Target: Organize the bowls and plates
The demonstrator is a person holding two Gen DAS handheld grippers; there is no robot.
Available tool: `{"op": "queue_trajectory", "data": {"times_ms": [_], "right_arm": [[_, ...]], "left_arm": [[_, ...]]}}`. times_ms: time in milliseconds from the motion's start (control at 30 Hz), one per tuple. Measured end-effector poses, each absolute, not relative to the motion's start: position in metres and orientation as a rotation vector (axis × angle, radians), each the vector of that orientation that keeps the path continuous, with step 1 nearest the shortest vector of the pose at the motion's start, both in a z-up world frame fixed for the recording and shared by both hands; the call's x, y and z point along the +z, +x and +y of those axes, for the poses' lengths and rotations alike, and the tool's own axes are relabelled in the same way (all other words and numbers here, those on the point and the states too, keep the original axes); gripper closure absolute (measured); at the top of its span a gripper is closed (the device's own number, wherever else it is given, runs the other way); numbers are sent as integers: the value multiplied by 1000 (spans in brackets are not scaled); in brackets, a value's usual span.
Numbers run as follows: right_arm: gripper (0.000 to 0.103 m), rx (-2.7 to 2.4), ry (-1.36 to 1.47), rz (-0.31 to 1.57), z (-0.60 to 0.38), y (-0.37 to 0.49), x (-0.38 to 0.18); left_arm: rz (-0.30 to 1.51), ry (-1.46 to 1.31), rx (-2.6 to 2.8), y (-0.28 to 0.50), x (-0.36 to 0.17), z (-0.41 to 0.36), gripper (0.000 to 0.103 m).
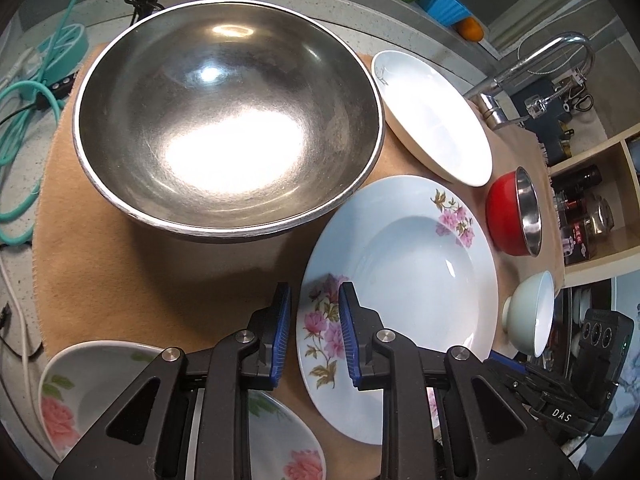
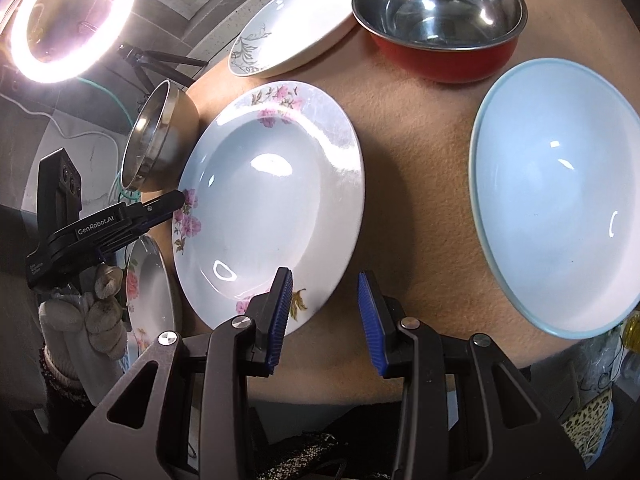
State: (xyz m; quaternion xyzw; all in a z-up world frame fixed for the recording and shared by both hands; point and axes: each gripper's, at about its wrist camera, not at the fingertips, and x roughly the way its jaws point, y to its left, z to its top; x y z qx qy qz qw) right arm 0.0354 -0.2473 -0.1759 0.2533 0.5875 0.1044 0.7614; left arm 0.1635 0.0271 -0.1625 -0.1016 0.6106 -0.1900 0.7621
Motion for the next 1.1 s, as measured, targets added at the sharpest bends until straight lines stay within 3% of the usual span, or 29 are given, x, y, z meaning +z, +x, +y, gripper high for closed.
{"op": "queue_trajectory", "data": {"times_ms": [133, 233, 1100], "right_arm": [[67, 226, 562, 1285, -246, 39, -180], [82, 228, 569, 1290, -245, 41, -183], [82, 229, 541, 1280, -248, 37, -179]], "left_arm": [[1335, -228, -418, 166, -164, 28, 86], [1332, -223, -417, 167, -163, 28, 87], [1347, -178, -422, 160, -161, 15, 88]]}}
